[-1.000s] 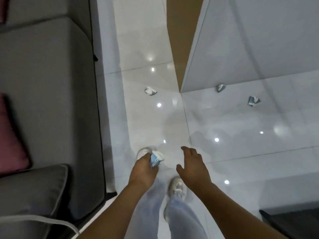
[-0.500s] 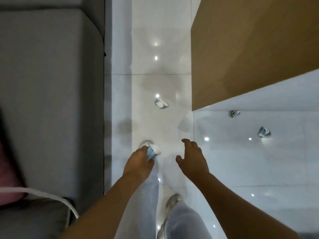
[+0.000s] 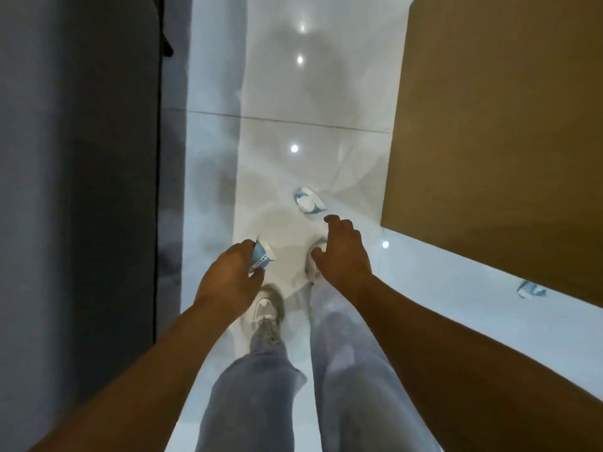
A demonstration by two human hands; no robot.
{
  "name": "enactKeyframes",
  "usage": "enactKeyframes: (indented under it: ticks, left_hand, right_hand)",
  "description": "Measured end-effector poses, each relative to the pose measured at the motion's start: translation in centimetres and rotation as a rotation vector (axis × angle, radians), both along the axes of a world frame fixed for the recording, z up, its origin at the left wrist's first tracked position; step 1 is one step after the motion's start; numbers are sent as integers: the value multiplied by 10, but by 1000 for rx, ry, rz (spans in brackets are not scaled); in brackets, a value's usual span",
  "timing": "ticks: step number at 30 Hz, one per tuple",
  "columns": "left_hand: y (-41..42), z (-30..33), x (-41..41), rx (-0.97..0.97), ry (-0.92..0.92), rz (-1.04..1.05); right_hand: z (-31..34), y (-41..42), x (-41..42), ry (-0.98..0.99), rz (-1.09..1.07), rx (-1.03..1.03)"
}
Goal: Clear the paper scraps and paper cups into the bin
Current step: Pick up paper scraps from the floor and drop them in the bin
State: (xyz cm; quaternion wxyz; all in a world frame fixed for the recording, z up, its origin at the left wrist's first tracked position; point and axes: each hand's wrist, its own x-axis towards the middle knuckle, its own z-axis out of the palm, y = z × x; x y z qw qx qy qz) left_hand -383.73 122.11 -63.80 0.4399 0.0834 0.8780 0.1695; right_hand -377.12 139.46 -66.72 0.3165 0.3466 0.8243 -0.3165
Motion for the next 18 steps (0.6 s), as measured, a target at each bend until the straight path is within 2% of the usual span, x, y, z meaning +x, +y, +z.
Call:
enactKeyframes:
  ticks: [5,10,15,18]
  left_hand:
    - [3,-114,-9,47,-42,177]
    - [-3,-210,-10,38,12,250]
    - [-10,-250,5,65,17,325]
    - [-11,-249,15,44,3,330]
  right_hand:
    - [-131,12,-28,7,78,42]
    - [-242,7,-46,35,135,92]
    - [-286,-1,-35,156,113,280]
    - [-283,0,-24,181,155,252]
